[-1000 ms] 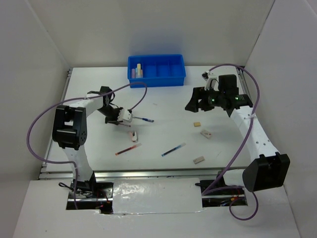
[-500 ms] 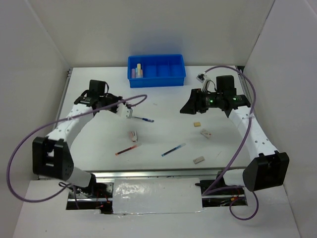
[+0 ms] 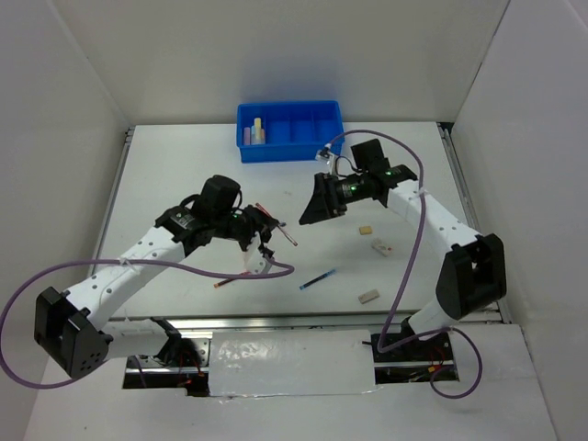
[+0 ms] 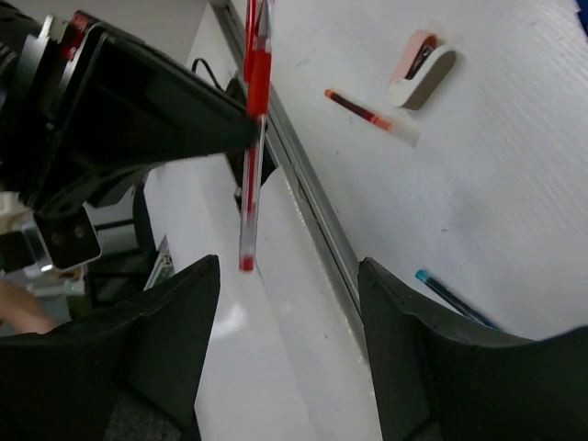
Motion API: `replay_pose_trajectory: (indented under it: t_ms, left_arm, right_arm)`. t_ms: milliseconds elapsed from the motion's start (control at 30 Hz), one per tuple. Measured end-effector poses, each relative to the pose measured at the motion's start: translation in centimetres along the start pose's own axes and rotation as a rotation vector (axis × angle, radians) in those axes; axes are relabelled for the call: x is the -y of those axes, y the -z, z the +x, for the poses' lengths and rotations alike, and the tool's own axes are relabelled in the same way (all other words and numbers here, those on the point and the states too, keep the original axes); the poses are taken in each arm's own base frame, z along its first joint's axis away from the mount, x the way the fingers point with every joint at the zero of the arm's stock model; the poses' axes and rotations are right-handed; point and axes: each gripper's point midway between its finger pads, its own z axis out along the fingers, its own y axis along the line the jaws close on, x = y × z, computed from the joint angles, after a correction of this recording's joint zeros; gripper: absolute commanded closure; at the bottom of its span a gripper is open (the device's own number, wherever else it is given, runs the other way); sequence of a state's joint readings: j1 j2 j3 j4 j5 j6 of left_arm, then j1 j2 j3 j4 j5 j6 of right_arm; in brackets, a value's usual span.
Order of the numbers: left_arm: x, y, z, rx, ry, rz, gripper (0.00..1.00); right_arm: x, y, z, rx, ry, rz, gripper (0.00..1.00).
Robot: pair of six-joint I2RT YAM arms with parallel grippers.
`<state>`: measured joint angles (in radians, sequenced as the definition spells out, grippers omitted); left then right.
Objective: Sort the stationery into containers
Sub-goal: Pick up the pen from the center of the board.
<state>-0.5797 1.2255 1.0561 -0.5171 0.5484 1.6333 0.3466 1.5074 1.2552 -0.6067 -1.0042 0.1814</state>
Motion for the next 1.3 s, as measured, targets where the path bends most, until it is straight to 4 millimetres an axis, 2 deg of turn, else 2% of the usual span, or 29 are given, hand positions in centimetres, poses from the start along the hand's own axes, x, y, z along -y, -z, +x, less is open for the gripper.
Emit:
replay_pose_trajectory:
  t_ms: [167,267,367,567,733,867,1033,1100,1300]
  left_arm:
    - [-1.3,0.0,-1.6,0.027,-0.012,-0.014,1.00]
    - [-2.1,0.2,-1.7,0.026,-0.010,-0.031,1.00]
    - [-1.9,0.2,-1.6,0.020,-0.006,-0.025,1.00]
    - [-2.0,0.2,-1.5,0.016,-0.008,-0.029,1.00]
    - [-2.8,0.4,-0.5,-0.026,0.033,-0.074,1.00]
    - [-2.9,0.4,0.6,-0.074,0.103,-0.105,1.00]
    - [-3.1,0.6,1.3,-0.106,0.186,-0.137,1.00]
    - [-3.2,0.7,1.5,-0.115,0.213,-0.147,1.00]
    - [-3.6,0.7,2.0,-0.136,0.272,-0.178,1.00]
  right_arm:
    - [-0.7,-3.0,0.3,-0.086,0.003,-0.046,0.35]
    - [-1.2,-4.2,0.4,-0.121,0.010,-0.079,0.40]
    - [-1.7,-4.7,0.6,-0.141,0.021,-0.105,0.44]
    - [-2.1,-4.7,0.9,-0.154,0.020,-0.125,0.48]
    - [-2.2,-4.5,0.8,-0.147,0.022,-0.122,0.49]
    - [-2.4,-3.5,0.0,-0.112,0.026,-0.104,0.56]
    - [-2.1,-1.3,-1.7,-0.036,0.017,-0.078,0.61]
    - [-1.9,-0.8,-2.1,-0.017,0.011,-0.071,0.61]
    - [-2.0,-0.7,-2.2,-0.013,-0.005,-0.072,0.53]
